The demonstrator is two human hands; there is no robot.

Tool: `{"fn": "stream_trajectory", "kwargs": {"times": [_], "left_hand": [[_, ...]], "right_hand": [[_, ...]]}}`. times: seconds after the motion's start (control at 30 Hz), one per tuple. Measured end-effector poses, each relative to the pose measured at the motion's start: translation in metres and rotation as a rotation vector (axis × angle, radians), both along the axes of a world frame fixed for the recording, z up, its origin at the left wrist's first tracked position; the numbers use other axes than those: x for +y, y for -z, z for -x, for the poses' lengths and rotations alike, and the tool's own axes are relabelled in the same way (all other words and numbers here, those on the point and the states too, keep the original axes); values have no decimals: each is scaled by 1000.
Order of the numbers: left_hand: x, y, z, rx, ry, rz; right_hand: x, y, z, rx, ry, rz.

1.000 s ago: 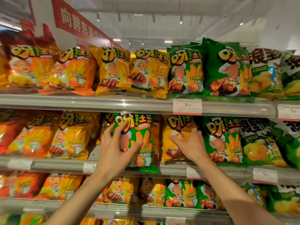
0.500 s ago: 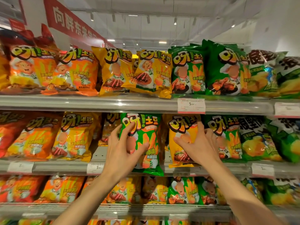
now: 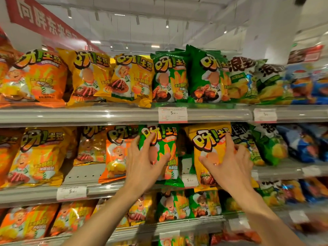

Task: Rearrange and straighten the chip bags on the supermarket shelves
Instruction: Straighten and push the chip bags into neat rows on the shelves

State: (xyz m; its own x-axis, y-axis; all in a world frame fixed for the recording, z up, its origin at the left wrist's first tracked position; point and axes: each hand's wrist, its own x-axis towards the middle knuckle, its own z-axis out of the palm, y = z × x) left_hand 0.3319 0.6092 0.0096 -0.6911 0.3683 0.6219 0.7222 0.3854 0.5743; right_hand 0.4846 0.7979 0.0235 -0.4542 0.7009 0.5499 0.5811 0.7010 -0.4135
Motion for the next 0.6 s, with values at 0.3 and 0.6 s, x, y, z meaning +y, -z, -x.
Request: {"fn": "stream_trajectory", "kwargs": {"times": [0.3, 0.6], "left_hand": [[77, 3, 5, -2, -136, 86], [109, 19, 17, -73, -125, 168]], "right_hand": [[32, 7, -32, 25, -36, 92], [47, 13, -41, 37, -59, 85]]}}
